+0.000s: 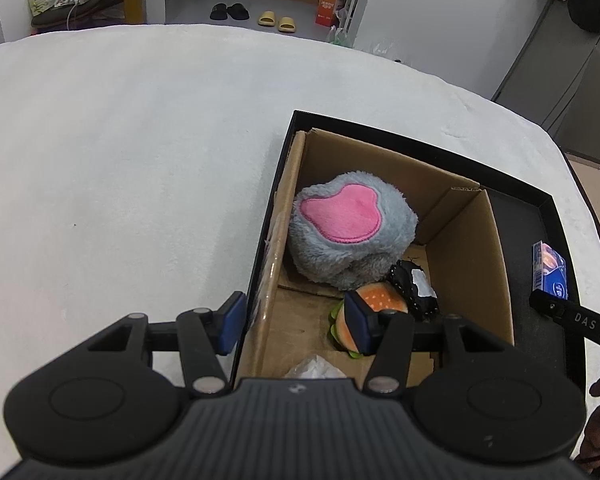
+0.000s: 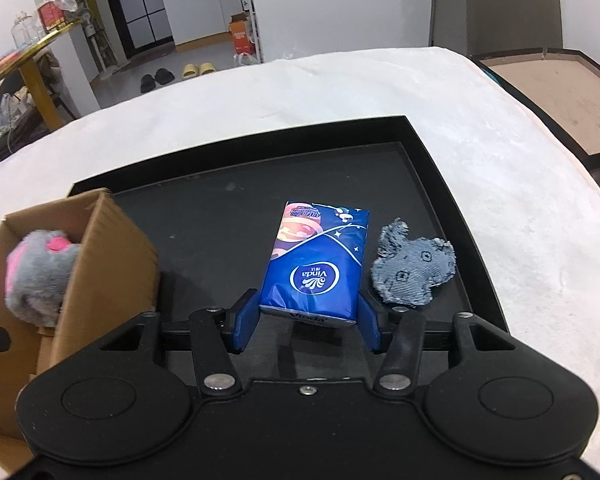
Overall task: Organize soft objects
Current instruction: 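Carry the tissue pack into the box and open the right gripper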
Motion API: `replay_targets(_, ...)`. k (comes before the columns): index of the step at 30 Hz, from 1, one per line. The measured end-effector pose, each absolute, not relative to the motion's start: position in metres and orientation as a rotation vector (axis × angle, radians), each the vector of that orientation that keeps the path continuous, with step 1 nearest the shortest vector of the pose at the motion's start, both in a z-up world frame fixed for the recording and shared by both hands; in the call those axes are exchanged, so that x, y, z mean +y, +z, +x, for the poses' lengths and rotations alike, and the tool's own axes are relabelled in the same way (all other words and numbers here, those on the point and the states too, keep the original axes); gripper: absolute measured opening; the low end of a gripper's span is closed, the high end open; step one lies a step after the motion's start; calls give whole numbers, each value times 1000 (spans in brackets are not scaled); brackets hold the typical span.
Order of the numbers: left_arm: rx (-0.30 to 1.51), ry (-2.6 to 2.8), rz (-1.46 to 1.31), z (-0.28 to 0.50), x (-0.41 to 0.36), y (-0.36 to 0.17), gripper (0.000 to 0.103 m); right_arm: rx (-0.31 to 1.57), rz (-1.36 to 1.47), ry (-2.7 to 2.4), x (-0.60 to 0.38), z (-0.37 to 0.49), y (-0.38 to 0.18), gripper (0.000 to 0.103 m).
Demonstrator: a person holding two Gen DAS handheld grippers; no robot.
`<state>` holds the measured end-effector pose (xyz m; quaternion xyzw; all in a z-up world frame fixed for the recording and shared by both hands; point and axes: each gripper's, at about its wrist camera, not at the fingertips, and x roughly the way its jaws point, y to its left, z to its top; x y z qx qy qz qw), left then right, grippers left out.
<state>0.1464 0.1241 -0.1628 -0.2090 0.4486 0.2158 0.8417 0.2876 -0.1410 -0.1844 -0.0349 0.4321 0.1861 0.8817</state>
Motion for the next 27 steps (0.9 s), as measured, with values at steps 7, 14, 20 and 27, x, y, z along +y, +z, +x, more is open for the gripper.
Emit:
replay_targets(7,938,454,-451,143,127,-163,52,904,-33,424,-133,280,-171,51)
replay_targets(14,930,449,-466,140,131,-165,52,882,-29,469,-115,273,-155,51)
replay_targets(20,918,440,-476,136,133,-166,52,869,-36,501,-100,263,-146,51)
replay_targets(27,908,422,-499,129,139,-167,49,851,-38,534,-88,251,-134,51)
